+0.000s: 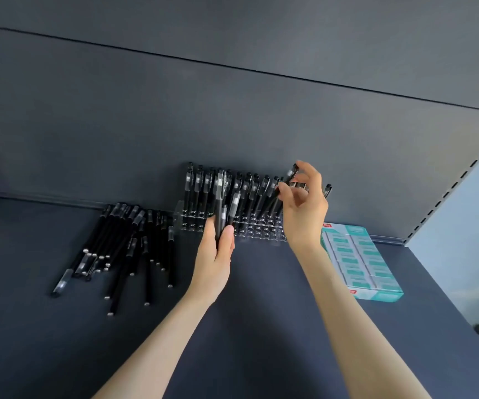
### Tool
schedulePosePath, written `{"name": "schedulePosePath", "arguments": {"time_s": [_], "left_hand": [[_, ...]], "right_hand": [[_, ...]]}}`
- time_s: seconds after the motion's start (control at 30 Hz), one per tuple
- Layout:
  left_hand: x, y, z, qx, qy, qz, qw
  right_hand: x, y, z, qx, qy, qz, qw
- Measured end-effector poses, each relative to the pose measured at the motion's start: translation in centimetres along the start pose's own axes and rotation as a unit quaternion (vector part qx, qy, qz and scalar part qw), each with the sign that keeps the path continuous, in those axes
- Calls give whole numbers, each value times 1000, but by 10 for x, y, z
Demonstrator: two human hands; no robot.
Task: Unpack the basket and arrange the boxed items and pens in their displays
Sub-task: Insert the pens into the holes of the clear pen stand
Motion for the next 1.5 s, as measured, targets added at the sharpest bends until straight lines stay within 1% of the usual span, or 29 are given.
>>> {"name": "schedulePosePath", "arguments": {"time_s": [0.1, 0.27, 0.33, 0.4, 0.53, 0.73, 0.9, 1.17, 1.2, 1.27, 1.33, 1.4, 1.43, 1.5], "left_hand": [[3, -3, -2, 2, 5, 12, 1000], [0, -20, -4, 28, -20, -24, 999], [1, -20, -5, 31, -22, -18, 999], [2, -17, -5, 10, -17, -7, 1000], [5, -14, -8, -45, 3, -16, 999], [6, -20, -9, -53, 19, -56, 997], [4, -18, -6, -54, 3, -59, 997], [2, -17, -4, -57, -12, -73, 996], [2, -17, -4, -60, -18, -75, 995], [0, -16, -2, -74, -39, -79, 993], [-2, -16, 3, -86, -73, -85, 990], [-5, -15, 9, -98, -107, -91, 985], [-6, -14, 12, -104, -122, -91, 983], [-8, -14, 16, -102, -142, -86, 981]], "right_hand": [[3, 4, 5, -12, -2, -10, 1000], [5, 7, 9, -21, -10, -17, 1000], [6, 6, 13, -26, -20, -20, 999], [6, 6, 16, -33, -29, -24, 999], [6, 8, 20, -75, -51, -37, 995], [-2, 8, 23, -133, -54, -83, 986], [-4, 14, 22, -168, -61, -50, 983], [-8, 10, 18, -185, -59, -40, 980], [-11, 9, 15, -174, -49, -35, 983], [-20, 8, 8, -102, -49, -3, 994], [-29, 8, 7, -13, -113, 65, 991], [-38, 10, 9, 34, -193, 123, 973], [-40, 10, 9, 52, -212, 133, 967], [-41, 8, 6, 91, -204, 145, 964]]}}
Point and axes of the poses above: each hand's wrist, its own x-axis towards the middle knuckle, its own z-axis out of the palm, y = z × x, the point moved 4 cm from there along x, towards the middle knuckle, and after that the axes turned 7 degrees about z, right-handed, at the moved point
